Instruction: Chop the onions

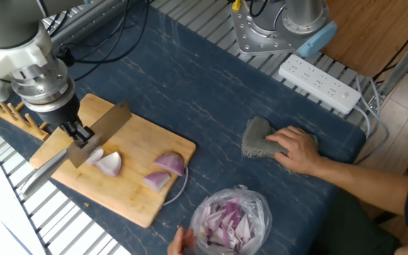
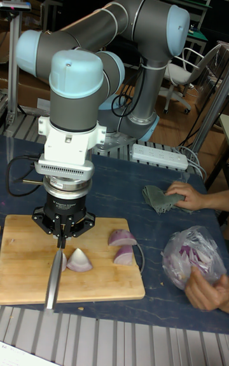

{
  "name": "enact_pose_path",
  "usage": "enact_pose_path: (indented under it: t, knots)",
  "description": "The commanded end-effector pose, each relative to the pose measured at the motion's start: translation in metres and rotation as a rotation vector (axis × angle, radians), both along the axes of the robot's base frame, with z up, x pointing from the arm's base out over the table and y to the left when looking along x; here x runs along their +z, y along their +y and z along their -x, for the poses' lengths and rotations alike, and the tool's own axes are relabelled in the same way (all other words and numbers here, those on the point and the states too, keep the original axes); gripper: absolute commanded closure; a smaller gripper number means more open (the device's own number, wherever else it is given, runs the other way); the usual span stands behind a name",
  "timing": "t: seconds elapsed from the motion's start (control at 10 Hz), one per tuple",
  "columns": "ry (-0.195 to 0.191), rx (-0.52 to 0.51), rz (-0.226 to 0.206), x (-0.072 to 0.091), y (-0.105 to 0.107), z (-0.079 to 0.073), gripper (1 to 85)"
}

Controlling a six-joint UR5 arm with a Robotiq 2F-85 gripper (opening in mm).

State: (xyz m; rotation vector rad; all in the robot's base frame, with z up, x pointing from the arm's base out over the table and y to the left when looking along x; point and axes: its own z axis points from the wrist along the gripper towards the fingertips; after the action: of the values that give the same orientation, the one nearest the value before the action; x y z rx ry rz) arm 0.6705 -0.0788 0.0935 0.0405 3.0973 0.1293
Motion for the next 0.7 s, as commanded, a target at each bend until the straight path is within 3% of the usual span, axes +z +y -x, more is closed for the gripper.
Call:
enact_pose_path:
  t: [0.0,0.6]
  knots:
    - [-0.011,0.0,-0.005,-0.002,-0.008,0.004,84.0]
    - [0.001,-0.034,-0.016,0.005,0.003,-0.002,84.0]
